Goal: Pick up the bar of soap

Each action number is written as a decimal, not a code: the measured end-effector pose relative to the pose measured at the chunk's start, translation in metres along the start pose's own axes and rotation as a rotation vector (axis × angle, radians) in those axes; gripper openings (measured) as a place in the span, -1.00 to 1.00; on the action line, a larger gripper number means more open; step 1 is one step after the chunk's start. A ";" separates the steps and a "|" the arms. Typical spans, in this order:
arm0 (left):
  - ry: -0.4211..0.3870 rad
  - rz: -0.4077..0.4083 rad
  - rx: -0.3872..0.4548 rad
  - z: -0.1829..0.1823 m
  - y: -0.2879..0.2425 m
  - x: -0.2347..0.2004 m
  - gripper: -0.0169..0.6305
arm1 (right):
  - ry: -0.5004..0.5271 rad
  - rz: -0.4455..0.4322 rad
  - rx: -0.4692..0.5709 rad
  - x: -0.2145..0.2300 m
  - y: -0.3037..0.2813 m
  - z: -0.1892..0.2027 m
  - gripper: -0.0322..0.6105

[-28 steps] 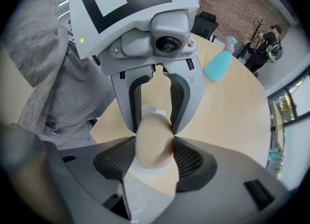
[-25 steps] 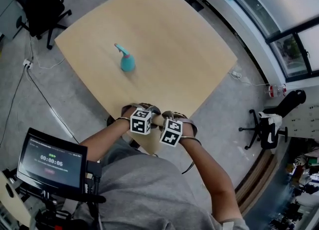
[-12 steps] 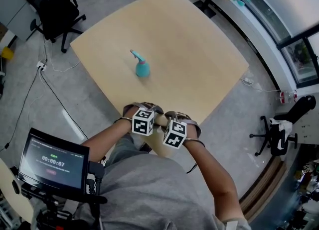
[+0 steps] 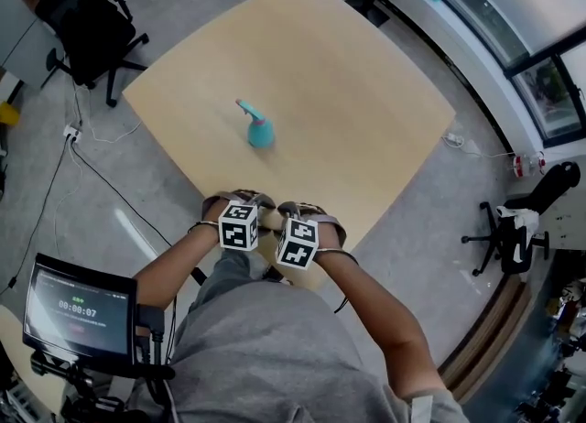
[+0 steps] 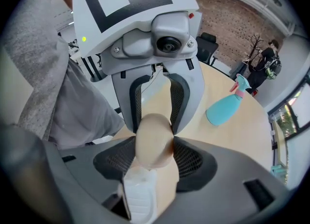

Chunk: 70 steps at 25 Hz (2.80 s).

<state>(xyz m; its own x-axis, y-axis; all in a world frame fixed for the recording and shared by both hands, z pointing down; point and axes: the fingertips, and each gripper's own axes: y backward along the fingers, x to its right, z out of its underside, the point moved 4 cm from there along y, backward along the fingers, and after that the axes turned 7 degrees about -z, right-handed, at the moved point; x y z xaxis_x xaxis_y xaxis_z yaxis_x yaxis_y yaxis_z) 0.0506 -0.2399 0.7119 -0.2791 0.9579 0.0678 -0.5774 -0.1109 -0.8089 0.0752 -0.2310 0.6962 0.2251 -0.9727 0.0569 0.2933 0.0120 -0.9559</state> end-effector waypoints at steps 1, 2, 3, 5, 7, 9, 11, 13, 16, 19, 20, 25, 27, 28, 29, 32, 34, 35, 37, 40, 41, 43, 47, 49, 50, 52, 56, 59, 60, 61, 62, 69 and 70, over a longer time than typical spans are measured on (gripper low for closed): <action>0.002 0.000 -0.006 0.003 0.000 0.001 -0.17 | 0.000 -0.006 0.006 -0.001 -0.002 -0.002 -0.16; 0.004 0.000 -0.011 0.005 0.000 0.001 -0.17 | 0.000 -0.010 0.011 -0.002 -0.004 -0.004 -0.16; 0.006 0.001 -0.017 0.008 0.000 0.002 -0.17 | 0.001 -0.011 0.017 -0.002 -0.006 -0.006 -0.15; 0.010 0.005 -0.028 0.012 -0.001 0.005 -0.17 | 0.003 -0.011 0.024 -0.004 -0.011 -0.007 -0.16; 0.014 0.009 -0.037 0.015 -0.004 0.008 -0.17 | 0.005 -0.015 0.026 -0.006 -0.016 -0.006 -0.16; 0.018 0.016 -0.045 0.018 -0.007 0.012 -0.17 | 0.004 -0.021 0.025 -0.008 -0.021 -0.005 -0.16; 0.020 0.025 -0.051 0.021 -0.011 0.015 -0.17 | 0.000 -0.016 0.028 -0.010 -0.026 -0.003 -0.16; 0.019 0.038 -0.057 0.022 -0.016 0.018 -0.17 | -0.013 -0.028 0.036 -0.013 -0.029 -0.002 -0.15; 0.016 0.058 -0.072 0.024 -0.026 0.024 -0.17 | -0.030 -0.042 0.033 -0.019 -0.037 0.003 -0.16; 0.011 0.077 -0.083 0.026 -0.034 0.031 -0.17 | -0.040 -0.045 0.024 -0.024 -0.046 0.009 -0.16; 0.009 0.081 -0.085 0.026 -0.036 0.033 -0.17 | -0.044 -0.046 0.021 -0.026 -0.048 0.011 -0.16; -0.001 0.097 -0.097 0.027 -0.046 0.040 -0.17 | -0.061 -0.052 0.005 -0.034 -0.050 0.015 -0.16; -0.006 0.099 -0.097 0.024 -0.050 0.040 -0.17 | -0.067 -0.053 -0.005 -0.035 -0.051 0.020 -0.16; -0.009 0.102 -0.098 0.022 -0.053 0.041 -0.17 | -0.069 -0.052 -0.011 -0.035 -0.052 0.022 -0.16; -0.013 0.105 -0.098 0.020 -0.055 0.041 -0.17 | -0.071 -0.052 -0.016 -0.036 -0.052 0.024 -0.16; -0.020 0.112 -0.102 0.019 -0.059 0.045 -0.17 | -0.077 -0.054 -0.030 -0.039 -0.055 0.027 -0.16; -0.018 0.115 -0.103 0.020 -0.063 0.048 -0.17 | -0.077 -0.058 -0.042 -0.042 -0.058 0.028 -0.16; -0.015 0.116 -0.103 0.019 -0.064 0.049 -0.17 | -0.075 -0.059 -0.050 -0.042 -0.059 0.030 -0.16; -0.002 0.119 -0.098 0.018 -0.067 0.048 -0.17 | -0.062 -0.051 -0.066 -0.043 -0.061 0.033 -0.16; 0.028 0.126 -0.079 0.016 -0.069 0.048 -0.17 | -0.043 -0.033 -0.088 -0.043 -0.064 0.037 -0.16; 0.040 0.129 -0.066 0.015 -0.070 0.048 -0.17 | -0.042 -0.033 -0.092 -0.043 -0.065 0.040 -0.16; 0.060 0.137 -0.040 0.014 -0.073 0.048 -0.17 | -0.049 -0.036 -0.094 -0.043 -0.067 0.044 -0.16; 0.100 0.153 0.003 0.020 -0.070 0.048 -0.17 | -0.045 -0.036 -0.107 -0.045 -0.071 0.040 -0.16; 0.126 0.154 0.012 0.023 -0.068 0.048 -0.17 | -0.042 -0.033 -0.121 -0.045 -0.074 0.038 -0.16; 0.136 0.148 0.013 0.025 -0.068 0.047 -0.17 | -0.041 -0.031 -0.127 -0.044 -0.074 0.037 -0.16; 0.144 0.128 0.014 0.026 -0.069 0.044 -0.17 | -0.045 -0.031 -0.138 -0.041 -0.077 0.038 -0.16; 0.172 0.095 0.034 0.029 -0.066 0.037 -0.17 | -0.059 -0.039 -0.163 -0.034 -0.083 0.038 -0.16; 0.176 0.080 0.039 0.031 -0.063 0.030 -0.17 | -0.066 -0.047 -0.173 -0.027 -0.086 0.039 -0.16; 0.175 0.075 0.039 0.033 -0.062 0.027 -0.17 | -0.068 -0.052 -0.173 -0.025 -0.087 0.039 -0.16; 0.177 0.068 0.040 0.034 -0.061 0.024 -0.17 | -0.070 -0.057 -0.173 -0.023 -0.088 0.040 -0.16; 0.183 0.061 0.041 0.036 -0.059 0.021 -0.17 | -0.073 -0.059 -0.171 -0.020 -0.089 0.040 -0.16; 0.242 0.002 0.062 0.047 -0.051 -0.005 -0.17 | -0.115 -0.027 -0.127 0.006 -0.086 0.041 -0.16; 0.257 -0.006 0.070 0.050 -0.049 -0.008 -0.17 | -0.121 -0.021 -0.124 0.009 -0.087 0.041 -0.16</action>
<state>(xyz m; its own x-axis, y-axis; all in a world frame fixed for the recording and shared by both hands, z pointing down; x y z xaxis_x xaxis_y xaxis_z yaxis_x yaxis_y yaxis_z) 0.0433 -0.2555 0.7802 -0.0762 0.9934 -0.0851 -0.6325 -0.1142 -0.7661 0.0895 -0.2312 0.7918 0.3323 -0.9374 0.1046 0.1841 -0.0443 -0.9819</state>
